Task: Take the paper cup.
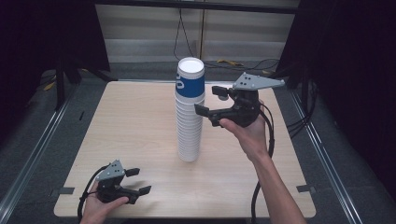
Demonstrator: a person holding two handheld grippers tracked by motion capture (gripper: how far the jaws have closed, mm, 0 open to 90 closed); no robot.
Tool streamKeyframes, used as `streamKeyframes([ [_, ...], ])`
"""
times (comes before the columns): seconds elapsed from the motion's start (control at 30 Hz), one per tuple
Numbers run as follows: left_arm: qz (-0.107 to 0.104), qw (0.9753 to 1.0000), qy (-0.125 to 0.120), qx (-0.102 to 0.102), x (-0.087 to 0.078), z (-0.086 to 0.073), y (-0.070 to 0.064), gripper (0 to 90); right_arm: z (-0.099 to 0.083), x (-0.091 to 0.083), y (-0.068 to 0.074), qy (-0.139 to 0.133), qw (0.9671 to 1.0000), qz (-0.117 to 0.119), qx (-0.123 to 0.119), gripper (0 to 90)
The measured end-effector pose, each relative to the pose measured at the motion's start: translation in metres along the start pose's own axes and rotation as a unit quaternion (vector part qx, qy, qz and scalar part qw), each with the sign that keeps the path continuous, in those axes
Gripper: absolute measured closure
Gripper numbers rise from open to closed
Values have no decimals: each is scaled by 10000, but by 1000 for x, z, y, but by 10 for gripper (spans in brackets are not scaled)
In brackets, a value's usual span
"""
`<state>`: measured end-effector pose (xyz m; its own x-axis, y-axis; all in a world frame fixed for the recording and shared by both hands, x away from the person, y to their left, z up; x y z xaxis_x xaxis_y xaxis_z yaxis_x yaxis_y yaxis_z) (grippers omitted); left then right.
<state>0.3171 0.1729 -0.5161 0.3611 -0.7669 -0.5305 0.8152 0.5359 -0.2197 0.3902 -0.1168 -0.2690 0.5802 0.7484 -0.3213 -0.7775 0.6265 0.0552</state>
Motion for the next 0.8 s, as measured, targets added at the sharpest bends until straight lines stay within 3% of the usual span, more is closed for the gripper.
streamKeyframes([
  [0.33, 1, 10000, 8, 21, 0, 0, 0, 169, 22, 10, -7, -78, 9999, 109, 27, 147],
  [0.57, 21, 10000, 4, 16, 0, -1, 1, 170, 33, 17, -6, -55, 10000, 27, -6, 141],
  [0.8, 117, 9999, 36, 10, 1, -1, 2, 170, 49, 25, -7, -92, 9997, 188, 107, 136],
])
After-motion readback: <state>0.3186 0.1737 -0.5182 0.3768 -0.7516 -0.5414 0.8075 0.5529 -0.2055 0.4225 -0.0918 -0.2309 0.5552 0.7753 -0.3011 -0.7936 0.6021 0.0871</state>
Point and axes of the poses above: each handheld gripper's, and its own axes: x roughly forward along the jaws, z roughly out of its top, y roughly to its left, the point moved 5 cm from there along x, roughly forward along the jaws, and after that the axes turned 2 degrees about y, right-handed, at the moved point
